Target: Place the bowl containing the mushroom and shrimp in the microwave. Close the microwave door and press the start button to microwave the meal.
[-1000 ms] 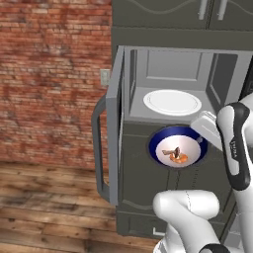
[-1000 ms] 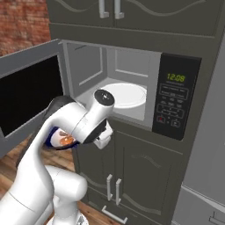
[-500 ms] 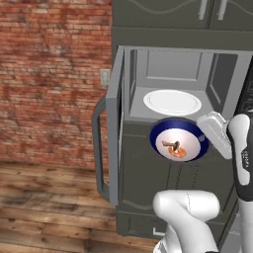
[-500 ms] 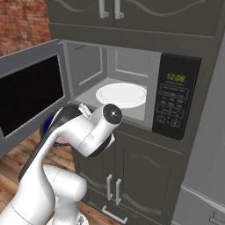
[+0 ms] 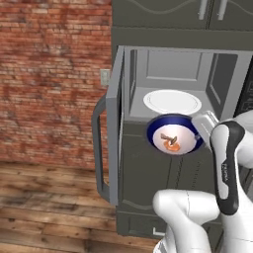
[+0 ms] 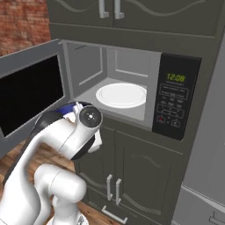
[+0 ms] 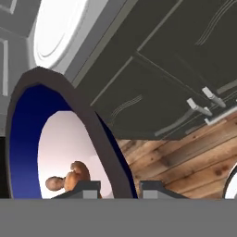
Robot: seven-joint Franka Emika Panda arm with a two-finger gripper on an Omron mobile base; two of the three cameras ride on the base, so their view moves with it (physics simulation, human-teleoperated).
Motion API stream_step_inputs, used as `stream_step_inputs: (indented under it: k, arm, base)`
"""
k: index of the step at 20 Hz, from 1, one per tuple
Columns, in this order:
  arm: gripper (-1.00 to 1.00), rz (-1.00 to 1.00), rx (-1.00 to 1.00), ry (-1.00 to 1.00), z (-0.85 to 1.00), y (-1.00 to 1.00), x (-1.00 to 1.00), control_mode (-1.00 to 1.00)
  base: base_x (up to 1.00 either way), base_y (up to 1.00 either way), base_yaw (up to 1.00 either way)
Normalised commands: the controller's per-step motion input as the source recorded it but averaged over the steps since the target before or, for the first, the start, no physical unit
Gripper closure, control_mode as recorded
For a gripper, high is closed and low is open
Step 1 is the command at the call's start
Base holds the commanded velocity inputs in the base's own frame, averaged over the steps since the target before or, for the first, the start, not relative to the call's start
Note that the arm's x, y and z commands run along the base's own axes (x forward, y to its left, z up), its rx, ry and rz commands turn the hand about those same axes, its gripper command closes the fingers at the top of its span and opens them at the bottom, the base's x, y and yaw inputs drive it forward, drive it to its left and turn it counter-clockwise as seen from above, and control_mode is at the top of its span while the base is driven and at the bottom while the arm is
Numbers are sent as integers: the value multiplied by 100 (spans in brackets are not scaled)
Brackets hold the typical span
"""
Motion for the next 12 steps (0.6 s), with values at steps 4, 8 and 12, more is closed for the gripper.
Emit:
stream_step_inputs:
  k: [4,8,12]
  arm:
    - [100,-19,13,-1,19,0,8,-100]
    - [100,-16,13,0,18,0,14,-100]
    - [100,-16,13,0,21,0,15,-100]
  base:
    - [0,0,0]
    - [0,0,0]
    - [0,0,0]
